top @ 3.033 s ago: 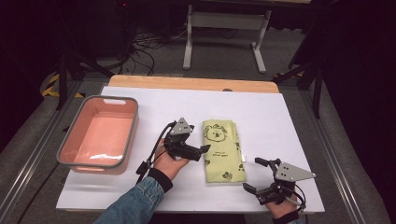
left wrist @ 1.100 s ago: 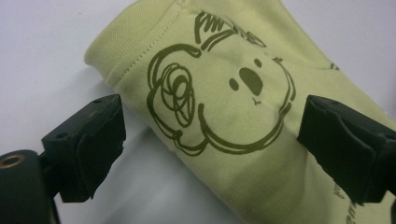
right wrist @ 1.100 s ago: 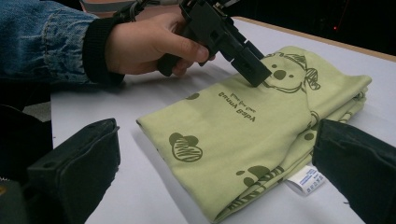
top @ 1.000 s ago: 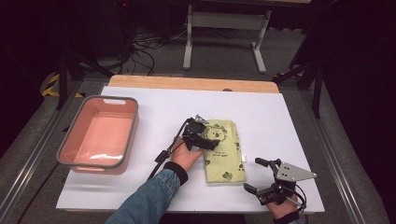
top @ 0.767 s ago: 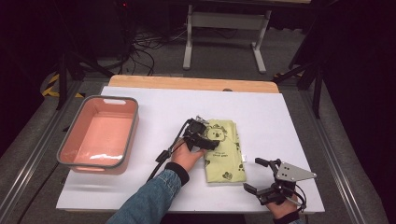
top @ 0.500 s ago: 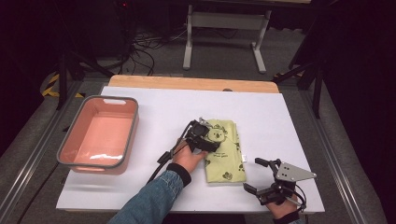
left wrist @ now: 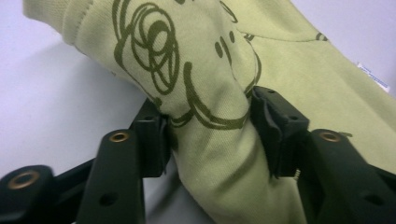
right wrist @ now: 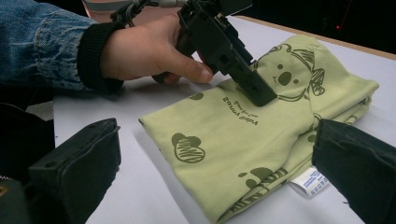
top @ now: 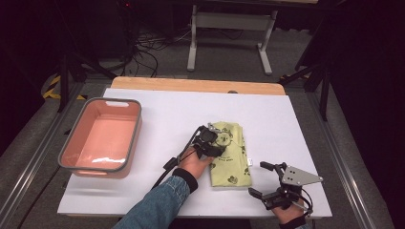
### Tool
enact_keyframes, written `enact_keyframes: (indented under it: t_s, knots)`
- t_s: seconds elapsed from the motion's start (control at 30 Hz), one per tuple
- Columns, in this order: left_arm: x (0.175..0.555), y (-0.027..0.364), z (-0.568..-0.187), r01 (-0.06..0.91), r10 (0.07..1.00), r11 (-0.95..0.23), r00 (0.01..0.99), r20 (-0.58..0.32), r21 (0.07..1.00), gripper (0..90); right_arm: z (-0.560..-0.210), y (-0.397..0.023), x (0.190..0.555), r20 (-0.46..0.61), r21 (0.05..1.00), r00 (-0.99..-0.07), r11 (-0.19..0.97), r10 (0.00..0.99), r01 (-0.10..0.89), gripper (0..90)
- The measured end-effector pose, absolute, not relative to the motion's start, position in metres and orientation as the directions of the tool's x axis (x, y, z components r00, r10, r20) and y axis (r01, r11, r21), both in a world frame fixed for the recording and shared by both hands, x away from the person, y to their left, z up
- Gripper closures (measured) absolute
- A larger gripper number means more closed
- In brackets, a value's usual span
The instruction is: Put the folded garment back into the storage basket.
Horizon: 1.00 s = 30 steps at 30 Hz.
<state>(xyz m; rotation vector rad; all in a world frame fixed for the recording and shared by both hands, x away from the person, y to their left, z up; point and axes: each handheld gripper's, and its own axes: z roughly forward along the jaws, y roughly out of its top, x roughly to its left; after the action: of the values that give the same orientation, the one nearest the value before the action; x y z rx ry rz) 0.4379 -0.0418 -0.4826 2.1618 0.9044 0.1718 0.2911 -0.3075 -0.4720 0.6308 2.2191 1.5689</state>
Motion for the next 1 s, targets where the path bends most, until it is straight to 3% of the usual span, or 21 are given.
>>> enact_keyframes:
  t_s: [0.3,1.0]
  knots:
    - [0.439,-0.041,-0.482,0.577,0.645,-0.437,0.736,-0.206,0.69,64.2,-0.472,-0.308,0.291,-0.026,0.945,-0.839,0.288,0.543,0.156,1.9]
    - [0.44,-0.041,-0.472,0.598,0.646,-0.418,0.725,-0.239,0.684,67.8,-0.472,-0.309,0.292,-0.021,0.945,-0.839,0.284,0.544,0.16,1.9]
